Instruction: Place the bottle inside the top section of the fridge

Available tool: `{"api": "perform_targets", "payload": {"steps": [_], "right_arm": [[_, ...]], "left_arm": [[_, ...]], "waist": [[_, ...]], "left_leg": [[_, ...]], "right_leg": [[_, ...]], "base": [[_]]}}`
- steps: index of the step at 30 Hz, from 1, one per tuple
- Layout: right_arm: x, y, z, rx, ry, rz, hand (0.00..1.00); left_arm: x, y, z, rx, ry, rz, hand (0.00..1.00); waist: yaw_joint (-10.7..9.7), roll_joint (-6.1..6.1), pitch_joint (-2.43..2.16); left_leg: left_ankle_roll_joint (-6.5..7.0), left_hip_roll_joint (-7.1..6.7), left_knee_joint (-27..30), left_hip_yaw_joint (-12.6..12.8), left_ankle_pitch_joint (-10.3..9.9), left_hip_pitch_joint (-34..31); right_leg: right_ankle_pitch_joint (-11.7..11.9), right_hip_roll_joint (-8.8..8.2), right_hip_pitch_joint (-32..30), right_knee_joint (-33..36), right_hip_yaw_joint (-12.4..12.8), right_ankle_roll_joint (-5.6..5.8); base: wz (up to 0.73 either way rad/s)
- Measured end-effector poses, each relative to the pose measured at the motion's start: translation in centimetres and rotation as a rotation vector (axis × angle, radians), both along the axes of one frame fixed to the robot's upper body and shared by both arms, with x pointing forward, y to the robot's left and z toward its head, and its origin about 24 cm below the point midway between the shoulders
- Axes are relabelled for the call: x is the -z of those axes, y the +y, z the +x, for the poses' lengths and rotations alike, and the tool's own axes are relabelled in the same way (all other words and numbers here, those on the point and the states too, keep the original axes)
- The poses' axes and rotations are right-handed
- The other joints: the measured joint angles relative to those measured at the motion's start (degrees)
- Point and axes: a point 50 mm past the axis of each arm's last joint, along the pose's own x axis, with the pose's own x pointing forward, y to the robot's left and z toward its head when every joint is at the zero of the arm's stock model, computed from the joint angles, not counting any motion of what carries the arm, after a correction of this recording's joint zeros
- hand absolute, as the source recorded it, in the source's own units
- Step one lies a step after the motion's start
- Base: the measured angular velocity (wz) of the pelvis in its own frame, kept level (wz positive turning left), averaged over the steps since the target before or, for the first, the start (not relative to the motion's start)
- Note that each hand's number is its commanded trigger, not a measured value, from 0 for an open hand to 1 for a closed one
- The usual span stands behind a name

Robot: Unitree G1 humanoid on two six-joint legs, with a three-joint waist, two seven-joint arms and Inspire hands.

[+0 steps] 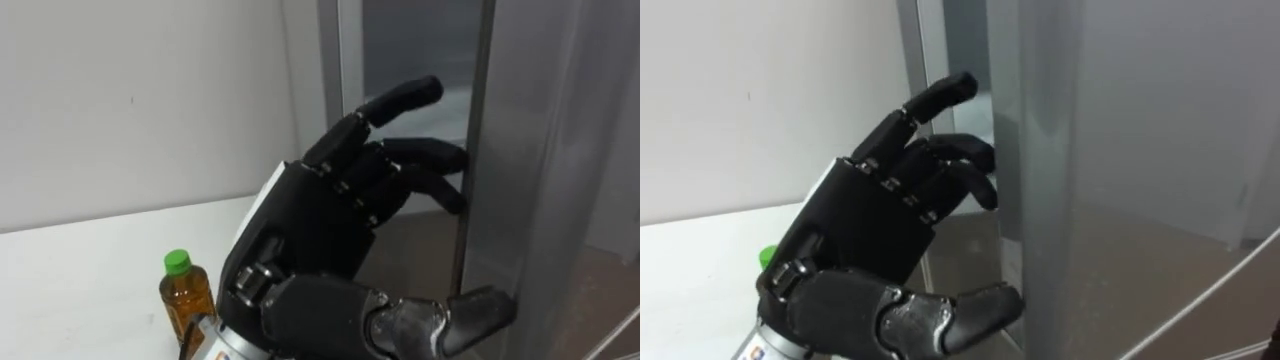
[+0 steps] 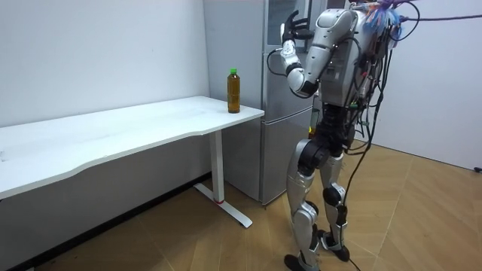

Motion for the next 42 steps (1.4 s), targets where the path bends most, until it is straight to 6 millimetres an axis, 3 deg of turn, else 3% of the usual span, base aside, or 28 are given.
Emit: {"api": "perform_targets", "payload": {"steps": [16,21,25,31,42], "right_arm": [[0.0,0.1,0.4,-0.006,-0.002,-0.016,0.0],[-0.1,0.0,0.6,0.006,-0.007,-0.015,0.0],[-0.1,-0.1,0.8,0.014,-0.016,-0.028,0.0],[-0.2,-0.1,1.1,0.017,-0.025,-0.037,0.0],[-0.3,-0.4,1.1,0.044,-0.037,-0.016,0.0]], "left_arm": [[-0.1,-1.0,-0.6,0.077,-0.036,0.005,0.0],[0.0,-1.4,-0.8,0.119,-0.056,0.014,0.0],[0.5,-2.1,-0.9,0.151,-0.038,0.034,0.0],[0.3,-3.2,-1.3,0.218,-0.057,0.054,0.0],[0.0,-3.4,-1.3,0.269,-0.097,0.087,0.0]], "waist": [[-1.8,0.13,-0.06],[-3.1,0.64,-0.03],[-4.3,1.29,0.25],[-4.5,1.6,0.27],[-5.5,1.82,0.13]], "left_leg": [[0.01,0.05,0.0,0.3,0.0,0.1],[0.02,0.24,-0.6,1.6,0.0,0.7],[0.03,0.35,-1.0,2.5,0.0,1.4],[0.02,0.59,-1.7,3.4,0.0,1.5],[-0.03,1.03,-2.5,5.8,0.0,1.6]], "right_leg": [[0.0,0.0,0.3,0.0,0.4,0.0],[0.2,0.09,0.4,0.0,1.6,-0.01],[0.3,0.14,0.2,0.1,2.6,0.01],[0.3,0.22,-1.3,0.8,3.4,-0.02],[0.4,0.46,-2.6,0.8,5.1,-0.14]], "base": [[0.0],[-0.14],[-0.13],[-0.08],[-0.1]]}}
